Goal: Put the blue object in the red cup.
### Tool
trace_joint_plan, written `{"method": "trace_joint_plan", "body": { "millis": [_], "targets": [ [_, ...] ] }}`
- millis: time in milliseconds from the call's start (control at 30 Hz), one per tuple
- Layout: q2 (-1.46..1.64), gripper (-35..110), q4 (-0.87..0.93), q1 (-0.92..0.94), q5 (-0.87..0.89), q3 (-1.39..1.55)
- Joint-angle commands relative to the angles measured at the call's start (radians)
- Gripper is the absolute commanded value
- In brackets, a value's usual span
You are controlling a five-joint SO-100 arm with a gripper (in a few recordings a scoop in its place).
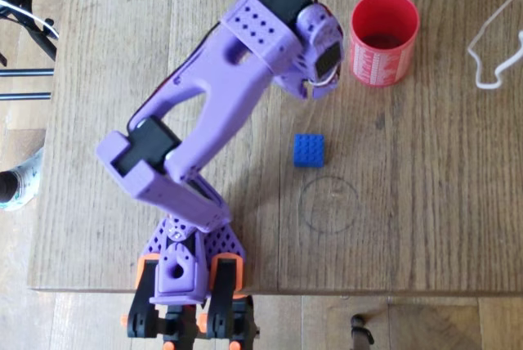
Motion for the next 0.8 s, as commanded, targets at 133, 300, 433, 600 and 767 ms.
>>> {"method": "trace_joint_plan", "body": {
  "millis": [133,300,433,600,767],
  "targets": [
    [0.273,0,-0.038,-0.071,-0.012,0.278],
    [0.307,0,-0.198,-0.132,-0.058,0.413],
    [0.267,0,-0.29,-0.121,-0.135,0.457],
    [0.201,0,-0.4,-0.06,-0.199,0.468],
    [0.192,0,-0.399,-0.029,-0.196,0.468]
  ]
}}
